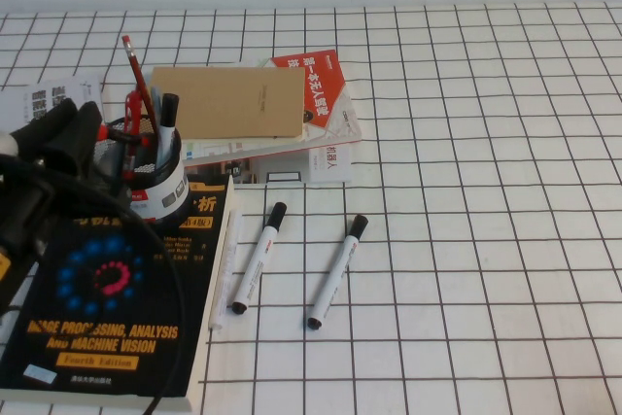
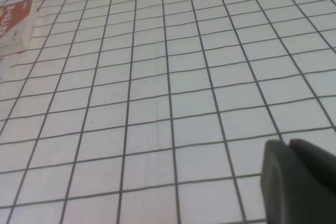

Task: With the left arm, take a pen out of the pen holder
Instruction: 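Take a marker out of the pen holder and lay it on the table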

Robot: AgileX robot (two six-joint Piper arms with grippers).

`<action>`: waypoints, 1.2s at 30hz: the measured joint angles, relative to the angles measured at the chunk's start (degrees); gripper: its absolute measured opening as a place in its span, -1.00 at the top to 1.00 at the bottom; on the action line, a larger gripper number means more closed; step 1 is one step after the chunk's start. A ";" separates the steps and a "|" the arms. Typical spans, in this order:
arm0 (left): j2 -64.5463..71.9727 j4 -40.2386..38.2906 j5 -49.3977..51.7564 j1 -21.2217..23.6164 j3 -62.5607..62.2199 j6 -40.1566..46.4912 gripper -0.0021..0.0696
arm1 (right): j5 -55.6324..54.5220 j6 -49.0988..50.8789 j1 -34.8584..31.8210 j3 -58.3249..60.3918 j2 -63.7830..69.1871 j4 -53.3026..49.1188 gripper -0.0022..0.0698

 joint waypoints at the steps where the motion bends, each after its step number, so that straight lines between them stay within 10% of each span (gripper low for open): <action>1: -1.68 0.00 1.84 0.00 0.00 1.03 0.67 | 0.00 0.00 0.00 0.00 0.00 0.00 0.98; 14: -22.41 15.83 49.72 -0.29 -19.29 -6.32 0.70 | 0.00 0.00 0.00 0.00 0.00 0.00 0.99; 21: -23.37 26.09 75.29 -11.33 -34.62 -19.74 0.71 | 0.00 0.00 0.00 0.00 0.00 0.00 0.99; 28: -15.87 22.46 95.54 -23.27 -42.23 -19.03 0.71 | 0.00 0.00 0.00 0.00 0.00 0.00 0.99; 36: -0.91 3.55 109.48 -24.44 -51.83 -2.35 0.71 | 0.00 0.00 0.00 0.00 0.00 0.00 0.99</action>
